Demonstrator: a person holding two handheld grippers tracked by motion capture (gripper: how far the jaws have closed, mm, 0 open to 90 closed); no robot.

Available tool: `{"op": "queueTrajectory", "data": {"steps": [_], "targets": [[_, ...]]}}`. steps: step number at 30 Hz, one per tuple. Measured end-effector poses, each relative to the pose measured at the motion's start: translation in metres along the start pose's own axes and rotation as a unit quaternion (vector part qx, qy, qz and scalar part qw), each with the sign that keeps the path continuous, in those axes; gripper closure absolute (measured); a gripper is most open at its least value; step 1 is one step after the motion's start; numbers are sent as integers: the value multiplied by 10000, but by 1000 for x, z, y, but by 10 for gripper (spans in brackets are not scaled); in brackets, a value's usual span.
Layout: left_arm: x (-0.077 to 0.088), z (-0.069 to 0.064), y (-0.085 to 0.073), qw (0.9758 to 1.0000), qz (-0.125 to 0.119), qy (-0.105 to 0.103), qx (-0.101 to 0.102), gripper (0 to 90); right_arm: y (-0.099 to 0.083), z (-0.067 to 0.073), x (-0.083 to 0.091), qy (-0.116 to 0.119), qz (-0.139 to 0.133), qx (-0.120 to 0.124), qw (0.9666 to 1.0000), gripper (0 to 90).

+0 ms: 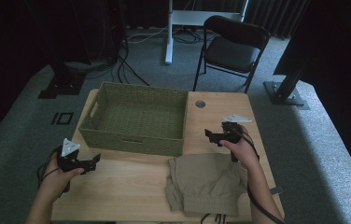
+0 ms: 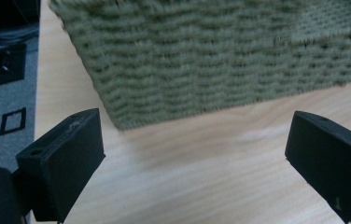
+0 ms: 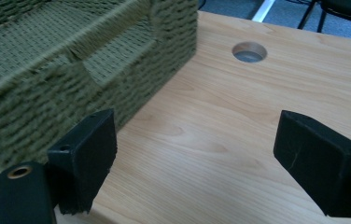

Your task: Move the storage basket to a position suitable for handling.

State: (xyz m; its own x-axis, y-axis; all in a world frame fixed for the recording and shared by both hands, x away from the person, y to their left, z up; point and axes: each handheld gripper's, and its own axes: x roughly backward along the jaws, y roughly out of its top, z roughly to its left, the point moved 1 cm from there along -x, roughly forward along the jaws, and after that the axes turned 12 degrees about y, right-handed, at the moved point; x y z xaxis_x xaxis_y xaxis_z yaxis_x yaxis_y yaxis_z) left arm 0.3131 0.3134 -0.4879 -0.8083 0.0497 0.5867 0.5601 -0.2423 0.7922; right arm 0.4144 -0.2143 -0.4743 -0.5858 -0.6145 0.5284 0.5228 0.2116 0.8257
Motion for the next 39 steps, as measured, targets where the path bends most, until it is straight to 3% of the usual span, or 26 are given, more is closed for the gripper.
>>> {"op": "queueTrajectory", "data": {"steps": [8,12,21,25,26,35,38,39], "targets": [[-1,8,22,9999,-168,-29,-1,54,11,14,-10,120,0,135,9998,132],[-3,15,34,9997,-232,57,-55,54,15,20,-15,206,-49,129,9997,132],[-13,25,52,9994,-333,-64,-1,54,23,32,-23,281,-40,239,9993,133],[-22,31,59,9991,-399,-31,118,55,29,39,-30,335,-62,287,9990,133],[-24,35,62,9986,-484,41,226,55,31,42,-33,343,-72,310,9989,133],[-41,47,70,9984,-387,112,393,66,37,51,-47,313,-81,325,9989,145],[-48,52,72,9978,-396,153,516,101,38,54,-52,318,-54,309,9990,145],[-51,53,72,9977,-401,165,514,162,38,55,-55,276,-85,270,9992,145]]}}
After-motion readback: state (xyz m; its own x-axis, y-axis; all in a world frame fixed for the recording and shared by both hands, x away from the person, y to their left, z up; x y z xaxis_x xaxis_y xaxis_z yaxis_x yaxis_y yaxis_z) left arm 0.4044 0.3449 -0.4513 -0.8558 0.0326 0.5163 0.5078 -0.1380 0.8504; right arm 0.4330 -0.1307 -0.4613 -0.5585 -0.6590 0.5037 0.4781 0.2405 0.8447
